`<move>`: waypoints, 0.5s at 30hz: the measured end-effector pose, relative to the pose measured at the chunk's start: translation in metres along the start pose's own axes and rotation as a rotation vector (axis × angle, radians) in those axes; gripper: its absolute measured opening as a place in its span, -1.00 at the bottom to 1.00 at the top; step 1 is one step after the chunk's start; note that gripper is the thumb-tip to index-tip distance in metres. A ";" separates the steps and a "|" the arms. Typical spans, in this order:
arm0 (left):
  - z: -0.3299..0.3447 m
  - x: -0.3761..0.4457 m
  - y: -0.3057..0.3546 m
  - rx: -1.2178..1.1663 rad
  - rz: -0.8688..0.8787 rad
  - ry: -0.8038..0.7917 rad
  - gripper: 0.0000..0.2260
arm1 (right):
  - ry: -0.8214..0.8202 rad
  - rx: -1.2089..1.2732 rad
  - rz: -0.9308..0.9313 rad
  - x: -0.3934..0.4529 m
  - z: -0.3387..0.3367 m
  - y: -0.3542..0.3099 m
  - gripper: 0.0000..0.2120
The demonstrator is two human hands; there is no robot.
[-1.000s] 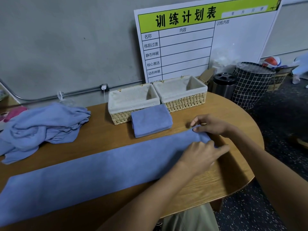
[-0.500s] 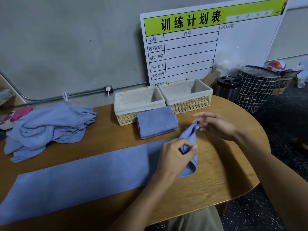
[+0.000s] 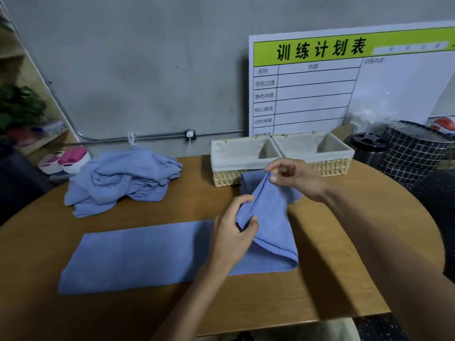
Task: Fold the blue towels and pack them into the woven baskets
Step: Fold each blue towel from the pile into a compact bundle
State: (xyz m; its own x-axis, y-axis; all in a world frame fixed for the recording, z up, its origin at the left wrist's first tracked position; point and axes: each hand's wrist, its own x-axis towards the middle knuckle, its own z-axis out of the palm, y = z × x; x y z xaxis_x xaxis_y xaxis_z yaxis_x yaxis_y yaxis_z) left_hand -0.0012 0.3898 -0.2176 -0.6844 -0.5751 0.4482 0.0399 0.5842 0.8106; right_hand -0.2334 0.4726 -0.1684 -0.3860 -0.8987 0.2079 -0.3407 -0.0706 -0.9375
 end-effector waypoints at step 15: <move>-0.152 -0.022 -0.047 0.075 -0.070 0.240 -0.69 | -0.050 0.098 -0.097 0.089 0.187 -0.039 -0.77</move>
State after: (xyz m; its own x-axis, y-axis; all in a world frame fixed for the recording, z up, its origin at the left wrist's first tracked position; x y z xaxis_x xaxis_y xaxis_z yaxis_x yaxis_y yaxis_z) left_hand 0.1228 0.2879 -0.2083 -0.4907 -0.7296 0.4763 -0.0618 0.5744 0.8162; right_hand -0.0942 0.3144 -0.1656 -0.3111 -0.9062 0.2866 -0.2875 -0.1977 -0.9372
